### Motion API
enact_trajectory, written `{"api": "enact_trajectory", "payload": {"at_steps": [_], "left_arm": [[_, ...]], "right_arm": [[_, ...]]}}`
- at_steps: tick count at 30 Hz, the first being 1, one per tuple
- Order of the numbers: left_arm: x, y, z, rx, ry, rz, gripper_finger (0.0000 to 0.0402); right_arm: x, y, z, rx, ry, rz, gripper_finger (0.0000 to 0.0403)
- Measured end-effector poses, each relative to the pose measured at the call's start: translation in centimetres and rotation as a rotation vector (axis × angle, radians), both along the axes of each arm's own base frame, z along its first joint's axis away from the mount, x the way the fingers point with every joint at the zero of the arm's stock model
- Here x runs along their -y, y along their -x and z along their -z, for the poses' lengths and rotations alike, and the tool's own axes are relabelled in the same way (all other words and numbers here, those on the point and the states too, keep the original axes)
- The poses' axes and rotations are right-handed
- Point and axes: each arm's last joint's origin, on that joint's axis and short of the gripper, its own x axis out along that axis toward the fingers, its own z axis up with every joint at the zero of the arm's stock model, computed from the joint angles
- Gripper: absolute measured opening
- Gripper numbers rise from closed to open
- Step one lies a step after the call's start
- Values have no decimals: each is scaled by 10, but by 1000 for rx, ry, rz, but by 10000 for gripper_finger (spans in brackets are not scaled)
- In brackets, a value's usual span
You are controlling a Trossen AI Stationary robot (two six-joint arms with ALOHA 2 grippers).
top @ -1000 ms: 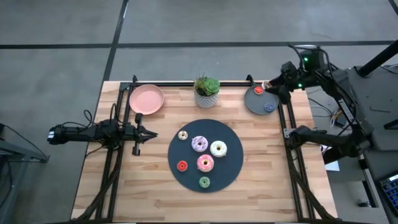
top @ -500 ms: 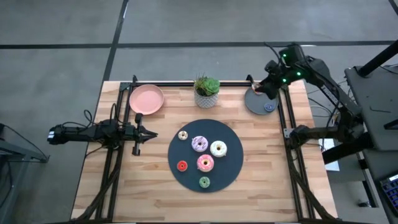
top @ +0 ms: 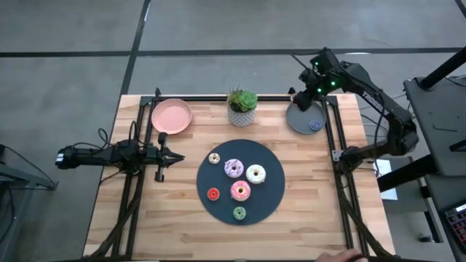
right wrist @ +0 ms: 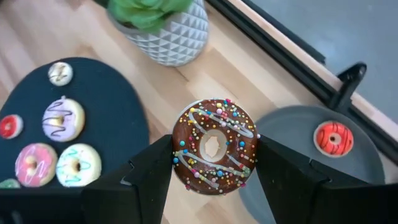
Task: Pick & Place donuts
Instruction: Put the small brown donut on the gray plate
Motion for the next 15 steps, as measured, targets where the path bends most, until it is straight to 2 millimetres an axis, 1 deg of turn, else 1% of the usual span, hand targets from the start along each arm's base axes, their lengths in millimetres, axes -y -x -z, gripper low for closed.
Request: {"api": "enact_trajectory", "payload": {"at_steps": [8, 15], "left_arm": [[0, 0, 0, 0, 0, 0, 0], [0, 0, 0, 0, 0, 0, 0]], "right_arm": [[12, -11, 15, -23, -104, 101, 210], [18, -16, 24, -52, -96, 48, 210]]}}
